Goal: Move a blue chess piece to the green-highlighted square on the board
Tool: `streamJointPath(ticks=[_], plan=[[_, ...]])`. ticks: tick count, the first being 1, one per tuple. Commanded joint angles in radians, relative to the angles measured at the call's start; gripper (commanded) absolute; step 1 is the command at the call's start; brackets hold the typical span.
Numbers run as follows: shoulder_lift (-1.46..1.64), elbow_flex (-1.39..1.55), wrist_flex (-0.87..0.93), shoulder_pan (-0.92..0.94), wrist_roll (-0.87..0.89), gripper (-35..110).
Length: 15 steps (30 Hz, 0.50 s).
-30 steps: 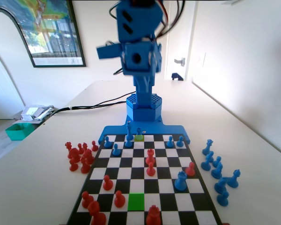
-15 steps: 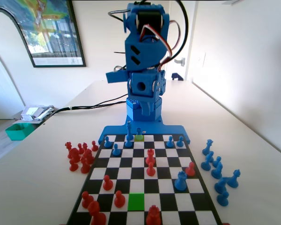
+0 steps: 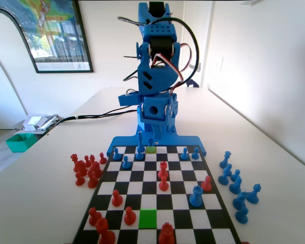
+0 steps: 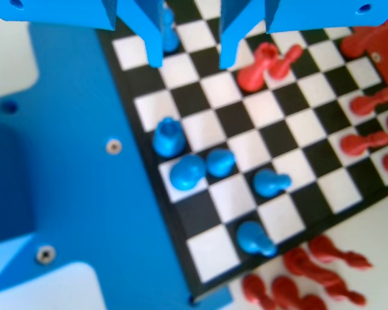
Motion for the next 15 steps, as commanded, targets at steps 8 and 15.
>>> streamJointPath(ticks=[8,15], plan=[[0.003,0.098,-0.129,-0.014,-0.015,13],[0.003,0.137,-0.150,-0.014,-0.012,13]])
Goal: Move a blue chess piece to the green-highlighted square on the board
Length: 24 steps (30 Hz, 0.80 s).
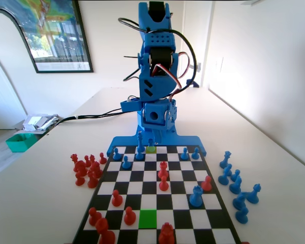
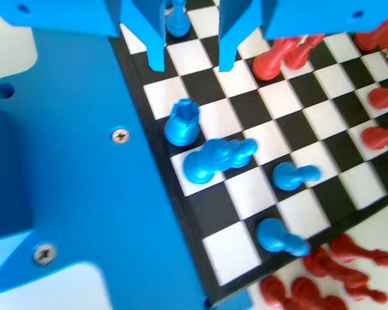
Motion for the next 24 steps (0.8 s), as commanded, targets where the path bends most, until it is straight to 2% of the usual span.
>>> streamJointPath(ticks=[1,24], plan=[[0.003,0.011,-0.002,-0.003,-0.015,13],[-0.106,-0.081,0.049,0.038,-0.072,13]])
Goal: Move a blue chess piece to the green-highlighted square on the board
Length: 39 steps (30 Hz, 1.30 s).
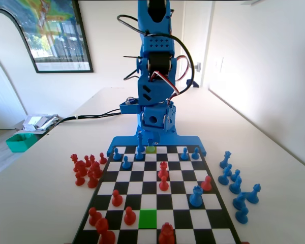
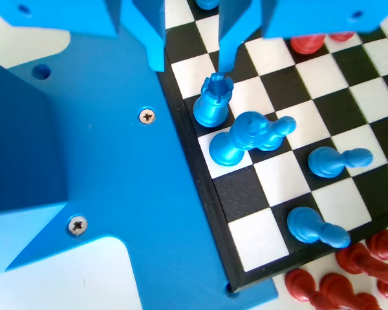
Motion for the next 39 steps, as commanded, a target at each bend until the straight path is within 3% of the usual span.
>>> streamJointPath(ticks=[1,7,39], plan=[[-0.005,-0.071,0.018,0.011,0.003,13],[-0.017,-0.115,0.023,-0.020,0.049,13],[-0.058,0.031,-0.140,0.107,-0.117,13]])
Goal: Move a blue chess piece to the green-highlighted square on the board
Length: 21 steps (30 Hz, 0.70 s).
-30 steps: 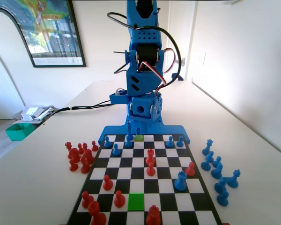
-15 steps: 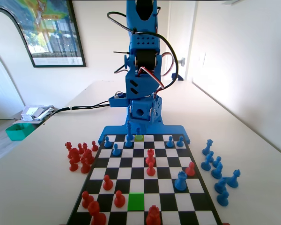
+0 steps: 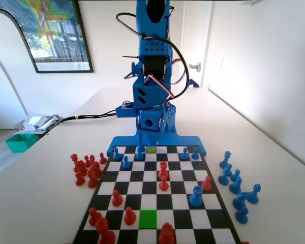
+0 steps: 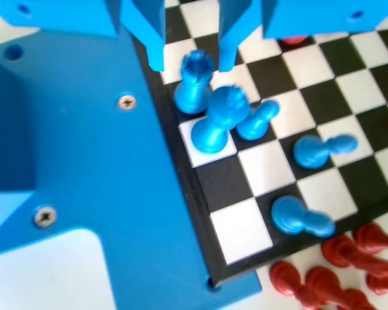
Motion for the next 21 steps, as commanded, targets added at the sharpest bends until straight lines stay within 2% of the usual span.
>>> streamJointPath(ticks=[1,15,21], plan=[[0.011,0.014,-0.006,0.028,-0.034,13],[0.008,0.049,-0.055,0.057,-0.071,12],[0.008,0.060,-0.075,0.054,-0.066,5]])
